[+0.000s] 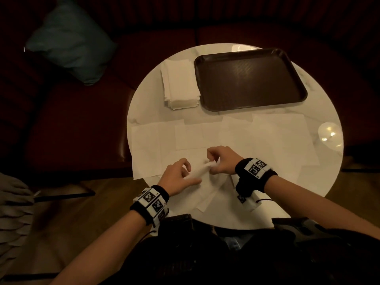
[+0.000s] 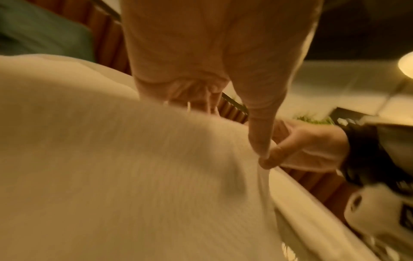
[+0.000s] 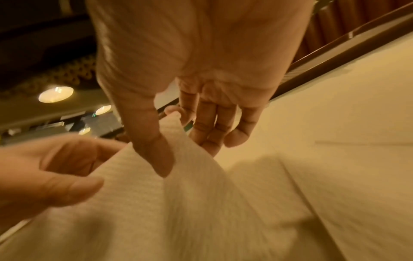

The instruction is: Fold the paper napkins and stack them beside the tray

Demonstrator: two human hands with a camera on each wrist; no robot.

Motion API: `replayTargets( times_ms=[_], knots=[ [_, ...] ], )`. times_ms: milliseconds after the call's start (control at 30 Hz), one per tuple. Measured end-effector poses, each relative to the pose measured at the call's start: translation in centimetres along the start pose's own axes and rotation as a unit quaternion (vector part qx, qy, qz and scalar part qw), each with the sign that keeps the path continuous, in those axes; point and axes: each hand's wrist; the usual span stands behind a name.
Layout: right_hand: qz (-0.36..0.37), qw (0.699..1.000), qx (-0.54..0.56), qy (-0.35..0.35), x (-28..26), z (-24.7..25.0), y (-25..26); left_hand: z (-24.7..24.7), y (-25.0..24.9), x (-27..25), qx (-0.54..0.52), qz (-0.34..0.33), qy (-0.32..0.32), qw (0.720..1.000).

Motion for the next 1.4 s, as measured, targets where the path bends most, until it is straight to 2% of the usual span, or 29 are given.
replayTargets(
  times_ms=[67,133,267,367,533,667,767,933,1033,1167,1233,1333,1400],
  knots=[
    [0.023,0.997,0.061,-0.031,-0.1,1.0,0.3,1.0,-0.9,-0.1,-0.059,-0.012,0.008,0.998],
    [0.042,0.990,0.118,-0.066,0.1,2.1,0.7,2.3,-1.6,0.4,-0.087,-0.025,-0.015,0.996],
    [0.034,0.965,0.164,-0.203,0.8,4.6,1.7,6.1,-3.1,4.4,-0.165,0.005,-0.139,0.976],
    [0.028,0.938,0.189,-0.290,1.0,6.4,1.5,10.2,-5.4,9.5,-0.260,0.016,-0.185,0.947],
    [0.006,0.917,0.241,-0.319,-0.2,8.0,-1.0,16.3,-8.4,19.9,-0.320,0.044,-0.266,0.908],
    [-0.043,0.908,0.253,-0.331,-1.9,7.9,-4.2,18.2,-7.5,27.3,-0.294,0.105,-0.271,0.911],
    [-0.070,0.909,0.241,-0.334,-2.8,7.9,-6.0,18.4,-7.2,30.0,-0.260,0.132,-0.255,0.922],
    [-0.120,0.884,0.228,-0.390,-5.1,8.1,-8.3,18.2,-7.3,29.5,-0.143,0.161,-0.285,0.934],
    [-0.178,0.872,0.163,-0.425,-7.2,7.8,-9.9,17.6,-8.2,27.3,-0.069,0.134,-0.313,0.938],
    [-0.268,0.893,0.055,-0.359,-8.5,6.9,-12.3,14.4,-9.7,23.2,0.065,0.082,-0.306,0.946],
    [-0.287,0.897,0.022,-0.335,-8.5,6.7,-13.2,11.2,-10.8,21.1,0.101,0.030,-0.269,0.957],
    [-0.289,0.897,-0.012,-0.334,-8.3,7.9,-14.0,4.9,-12.6,18.3,0.063,-0.055,-0.180,0.980],
    [-0.311,0.905,-0.055,-0.283,-8.2,9.5,-14.7,0.3,-13.6,16.8,0.065,-0.090,-0.100,0.989]
  ],
)
Point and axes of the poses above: each hand's wrist, its own x-axis towards the middle knuckle, its own z-axis out of the back of the hand, y = z × x, and after that the axes turned 3 degrees about y, right-handed
